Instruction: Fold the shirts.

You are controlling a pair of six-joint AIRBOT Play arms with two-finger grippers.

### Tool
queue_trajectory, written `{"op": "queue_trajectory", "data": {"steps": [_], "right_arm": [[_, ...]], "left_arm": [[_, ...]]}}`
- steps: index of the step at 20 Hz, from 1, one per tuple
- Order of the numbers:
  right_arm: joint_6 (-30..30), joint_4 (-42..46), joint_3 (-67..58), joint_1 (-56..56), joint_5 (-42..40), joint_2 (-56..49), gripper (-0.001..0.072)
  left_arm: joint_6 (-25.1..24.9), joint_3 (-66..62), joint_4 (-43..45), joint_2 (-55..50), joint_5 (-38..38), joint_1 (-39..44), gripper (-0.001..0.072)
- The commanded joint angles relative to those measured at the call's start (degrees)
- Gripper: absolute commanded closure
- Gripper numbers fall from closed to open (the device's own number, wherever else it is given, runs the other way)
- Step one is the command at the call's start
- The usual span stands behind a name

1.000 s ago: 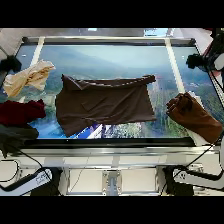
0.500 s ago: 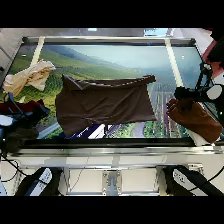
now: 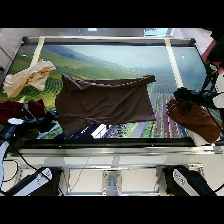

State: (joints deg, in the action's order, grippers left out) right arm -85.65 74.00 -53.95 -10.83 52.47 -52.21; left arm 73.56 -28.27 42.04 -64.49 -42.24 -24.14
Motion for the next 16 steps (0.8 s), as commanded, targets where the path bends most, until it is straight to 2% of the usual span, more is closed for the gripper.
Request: {"op": "queue_trajectory", "data": {"steps": [1, 4, 6, 7, 9, 10, 11, 13, 15, 16], "right_arm": [[0.2, -1.6, 0.1, 0.0, 0.1, 0.5, 0.0285], [0.2, -2.8, 0.1, 0.0, 0.1, 0.5, 0.0285], [0.2, -3.6, 0.1, 0.0, 0.3, 0.5, 0.0285], [0.2, -4.1, 0.1, 0.0, 0.7, 0.5, 0.0285], [0.2, -5.1, 0.2, 0.0, 2.1, 0.5, 0.0285], [0.2, -6.3, 0.6, 0.0, 2.9, 0.5, 0.0286], [0.2, -7.6, 1.4, 0.0, 3.6, 0.5, 0.0285], [-2.0, -10.9, 5.2, 0.0, 5.0, 0.5, 0.0284], [-10.3, -14.8, 11.6, 0.0, 5.6, 0.3, 0.023], [-12.1, -19.3, 15.4, 0.0, 6.4, 0.0, 0.0228]], "left_arm": [[-3.0, -0.7, -3.5, -1.8, 1.6, 0.0, 0.0133], [-3.4, -0.7, -4.2, -3.9, 1.7, 0.0, 0.0156], [-6.8, -0.7, -8.5, -6.4, 0.8, 0.0, 0.0248], [-9.1, -0.7, -11.3, -7.2, 0.5, 0.0, 0.0267], [-12.4, -0.7, -15.8, -8.0, 0.7, 0.0, 0.0497], [-13.5, -0.8, -17.0, -8.2, 0.5, 0.0, 0.0655], [-14.1, -1.0, -17.5, -8.3, 0.2, 0.0, 0.0694], [-14.8, -1.7, -18.2, -8.3, -1.0, 0.0, 0.0694], [-14.8, -3.2, -18.1, -8.3, -3.2, 0.0, 0.0694], [-14.8, -4.0, -18.1, -8.3, -4.2, 0.0, 0.0694]]}}
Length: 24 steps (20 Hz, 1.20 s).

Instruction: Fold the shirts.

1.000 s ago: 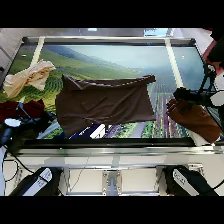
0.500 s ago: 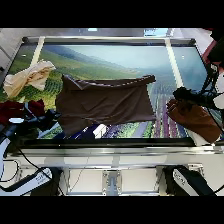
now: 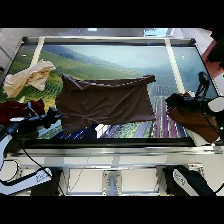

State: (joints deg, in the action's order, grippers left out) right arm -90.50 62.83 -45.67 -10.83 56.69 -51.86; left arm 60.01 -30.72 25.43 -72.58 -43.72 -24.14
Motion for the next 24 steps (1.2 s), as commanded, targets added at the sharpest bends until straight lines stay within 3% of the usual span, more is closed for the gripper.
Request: {"op": "queue_trajectory", "data": {"steps": [1, 4, 7, 10, 13, 15, 20, 21, 24], "right_arm": [[-7.3, -12.2, 10.7, 0.0, 2.7, -0.7, 0.0213], [-10.6, -18.4, 20.0, 0.0, -0.5, -0.8, 0.0188], [-17.1, -20.7, 25.8, 0.0, -11.0, -0.8, 0.0191], [-17.9, -26.3, 29.4, 0.0, -23.6, -1.0, 0.0193], [-17.4, -29.0, 29.6, 0.1, -27.1, -3.7, 0.0194], [-13.5, -32.8, 29.6, 1.0, -29.3, -6.5, 0.0204], [5.6, -52.3, 29.4, 2.7, -32.5, -11.1, 0.0243], [7.9, -54.8, 29.2, 2.7, -32.5, -11.4, 0.028], [9.9, -56.0, 28.0, 2.7, -33.3, -11.6, 0.0535]], "left_arm": [[-1.4, -2.4, -1.4, -0.2, -3.7, 0.0, 0.0694], [-1.4, -4.9, -1.4, -0.2, -6.2, 0.0, 0.0694], [-1.5, -6.7, -1.4, -0.2, -7.6, 0.0, 0.0694], [-1.6, -7.9, -1.4, -0.2, -8.6, 0.0, 0.0693], [-1.8, -8.2, -1.3, -0.2, -8.7, 0.0, 0.0694], [-1.8, -8.2, -1.3, -0.2, -8.7, 0.0, 0.0694], [-1.8, -8.2, -1.3, -0.2, -8.7, 0.0, 0.0694], [-1.8, -8.2, -1.3, -0.2, -8.7, 0.0, 0.0694], [-1.8, -8.2, -1.3, -0.2, -8.7, 0.0, 0.0694]]}}
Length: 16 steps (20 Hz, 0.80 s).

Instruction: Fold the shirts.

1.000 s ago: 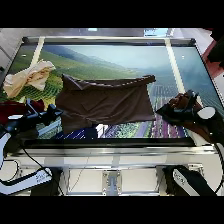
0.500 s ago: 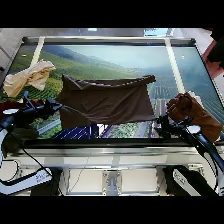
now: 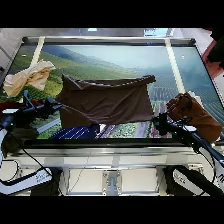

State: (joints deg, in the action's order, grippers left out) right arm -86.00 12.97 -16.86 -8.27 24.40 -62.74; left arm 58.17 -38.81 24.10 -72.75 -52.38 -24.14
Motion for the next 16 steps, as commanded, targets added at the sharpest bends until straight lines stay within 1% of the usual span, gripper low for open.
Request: {"op": "queue_trajectory", "data": {"steps": [1, 2, 3, 4, 6, 7, 9, 10, 11, 13, 14, 16], "right_arm": [[5.7, -6.1, -1.5, 0.1, -1.3, -0.8, 0.0631], [7.2, -6.3, -2.1, 0.1, -1.3, -0.9, 0.0681], [10.3, -6.3, -3.1, 0.0, -1.0, -0.8, 0.0681], [15.9, -6.2, -4.9, -0.2, 0.3, -0.6, 0.0683], [32.7, -5.5, -10.4, -0.2, 5.4, 1.7, 0.0685], [35.3, -5.3, -13.3, -0.2, 6.4, 4.2, 0.0686], [34.6, -4.0, -18.9, -1.5, 6.4, 10.7, 0.0686], [34.5, 0.0, -21.9, -2.9, 6.8, 14.8, 0.0686], [32.7, 5.7, -24.6, -4.6, 7.7, 18.7, 0.0687], [20.3, 19.9, -30.1, -8.8, 11.6, 26.8, 0.0686], [16.3, 27.1, -33.1, -10.9, 15.3, 30.7, 0.0687], [11.3, 40.1, -39.9, -14.3, 23.9, 37.9, 0.0686]], "left_arm": [[-0.2, -0.1, 0.0, 0.0, 0.0, 0.0, 0.0694], [-1.2, -0.1, -0.1, 0.0, 0.0, 0.0, 0.0694], [-2.4, -0.3, -0.1, 0.0, -0.3, 0.0, 0.0694], [-4.3, -1.0, -0.1, 0.0, -1.9, 0.0, 0.0693], [-7.5, -4.7, -0.1, 0.0, -8.8, -0.1, 0.0694], [-7.7, -7.8, -0.1, 0.0, -13.3, -0.1, 0.0694], [-7.6, -15.3, -0.3, 0.3, -23.0, -0.1, 0.0694], [-7.6, -19.5, -0.7, 0.8, -28.1, -0.1, 0.0694], [-7.0, -23.3, -1.5, 1.8, -32.1, -0.1, 0.0695], [-5.8, -30.6, -3.4, 5.7, -37.1, -0.1, 0.0695], [-5.3, -34.4, -3.7, 8.6, -37.9, -0.1, 0.0695], [-5.2, -41.8, -3.5, 14.6, -37.9, -0.1, 0.0695]]}}
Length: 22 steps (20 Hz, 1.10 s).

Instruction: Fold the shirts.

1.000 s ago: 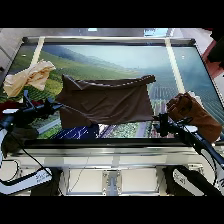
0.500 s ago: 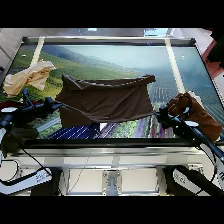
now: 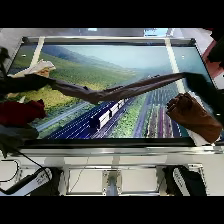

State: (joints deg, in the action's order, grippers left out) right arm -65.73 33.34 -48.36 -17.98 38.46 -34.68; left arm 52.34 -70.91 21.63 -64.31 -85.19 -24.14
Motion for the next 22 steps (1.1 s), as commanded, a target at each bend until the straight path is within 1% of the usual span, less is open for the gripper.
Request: {"op": "queue_trajectory", "data": {"steps": [1, 2, 4, 5, 7, 8, 9, 10, 11, 13, 15, 16, 17, 18, 19, 20, 21, 22], "right_arm": [[-10.6, 23.5, -11.7, -5.7, 12.6, 12.7, 0.0686], [-11.3, 26.5, -15.0, -6.6, 14.3, 15.1, 0.0686], [-11.2, 30.9, -22.2, -7.5, 14.6, 17.6, 0.0687], [-11.2, 32.5, -25.7, -7.5, 14.5, 17.6, 0.0686], [-11.1, 34.0, -30.8, -7.5, 12.1, 16.2, 0.0686], [-11.0, 34.0, -32.5, -7.5, 10.7, 14.8, 0.0686], [-11.0, 33.3, -33.6, -7.5, 9.6, 12.9, 0.0686], [-10.7, 30.9, -33.8, -7.4, 8.7, 10.4, 0.0686], [-9.3, 27.1, -33.8, -7.4, 8.9, 7.1, 0.0686], [-4.3, 16.9, -33.7, -7.4, 11.6, -0.5, 0.0687], [1.0, 6.0, -33.1, -6.8, 15.7, -10.4, 0.0687], [2.8, 4.5, -32.2, -5.4, 16.5, -14.9, 0.0686], [2.9, 5.4, -31.0, -3.3, 16.3, -19.0, 0.0686], [2.8, 7.7, -29.7, -0.7, 15.4, -23.5, 0.0687], [2.8, 10.6, -28.7, 1.9, 13.7, -27.5, 0.0687], [2.4, 14.2, -27.8, 4.5, 11.3, -31.7, 0.0686], [1.2, 16.6, -27.3, 6.8, 7.8, -35.5, 0.0686], [-0.4, 18.2, -27.3, 8.8, 4.2, -39.1, 0.0686]], "left_arm": [[0.6, -13.3, -0.9, 8.8, -4.3, -0.1, 0.0695], [0.6, -17.0, -0.5, 11.4, -2.7, -0.1, 0.0695], [0.7, -22.8, 3.3, 16.0, 5.1, -0.1, 0.0695], [2.1, -24.7, 6.8, 17.9, 10.1, -0.1, 0.0695], [6.6, -27.0, 15.0, 20.7, 20.0, -0.1, 0.0695], [8.4, -27.6, 19.1, 21.2, 23.1, 0.0, 0.0695], [10.2, -27.5, 21.8, 21.1, 24.0, 0.0, 0.0696], [11.8, -27.4, 23.7, 20.3, 22.4, 0.0, 0.0696], [12.9, -27.4, 24.2, 18.5, 18.6, 0.0, 0.0696], [14.4, -27.3, 24.1, 13.5, 11.1, 0.0, 0.0696], [15.6, -25.0, 24.9, 7.8, 8.2, 2.1, 0.0696], [15.6, -22.8, 26.1, 5.0, 8.2, 4.6, 0.0696], [15.6, -20.2, 28.6, 2.1, 9.2, 7.7, 0.0696], [15.4, -17.6, 33.5, -1.4, 11.9, 11.6, 0.0696], [16.8, -15.6, 40.3, -5.2, 16.6, 15.5, 0.0696], [21.4, -14.7, 47.3, -8.9, 22.0, 18.4, 0.0696], [27.1, -14.7, 54.6, -13.0, 27.3, 21.0, 0.0696], [31.7, -14.7, 60.3, -16.8, 32.3, 22.9, 0.0696]]}}
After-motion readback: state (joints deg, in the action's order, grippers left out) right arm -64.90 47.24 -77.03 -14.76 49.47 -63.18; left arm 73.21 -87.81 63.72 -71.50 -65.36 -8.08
